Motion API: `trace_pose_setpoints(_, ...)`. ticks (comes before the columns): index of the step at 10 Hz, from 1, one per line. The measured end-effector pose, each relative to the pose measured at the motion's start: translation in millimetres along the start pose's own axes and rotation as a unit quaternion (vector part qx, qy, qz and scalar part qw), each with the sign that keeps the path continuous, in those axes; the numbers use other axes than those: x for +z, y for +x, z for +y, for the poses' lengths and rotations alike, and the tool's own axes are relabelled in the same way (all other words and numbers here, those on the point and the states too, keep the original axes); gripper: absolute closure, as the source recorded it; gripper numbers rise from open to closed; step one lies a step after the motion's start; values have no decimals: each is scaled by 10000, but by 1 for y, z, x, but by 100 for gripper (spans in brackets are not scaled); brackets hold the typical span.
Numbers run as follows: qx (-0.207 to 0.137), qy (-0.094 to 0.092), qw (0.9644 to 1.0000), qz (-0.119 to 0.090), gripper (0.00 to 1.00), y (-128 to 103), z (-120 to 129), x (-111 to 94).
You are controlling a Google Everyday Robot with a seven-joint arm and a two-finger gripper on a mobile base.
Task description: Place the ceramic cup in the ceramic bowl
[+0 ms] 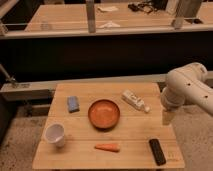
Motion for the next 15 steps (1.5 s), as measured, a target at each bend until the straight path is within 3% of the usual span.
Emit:
trace_pose_setpoints(2,-74,12,10000,62,20,-2,0,-2)
trace_pose_setpoints(5,-449,56,9988,169,20,-38,-2,-12)
trace_pose_setpoints(8,-659,53,9974,286,20,-41,-1,-16)
trace_pose_setpoints(12,-1216,95,9916,418,20,-83,0,-25)
trace_pose_setpoints(15,-1529,58,9866,563,20,-86,3,-31)
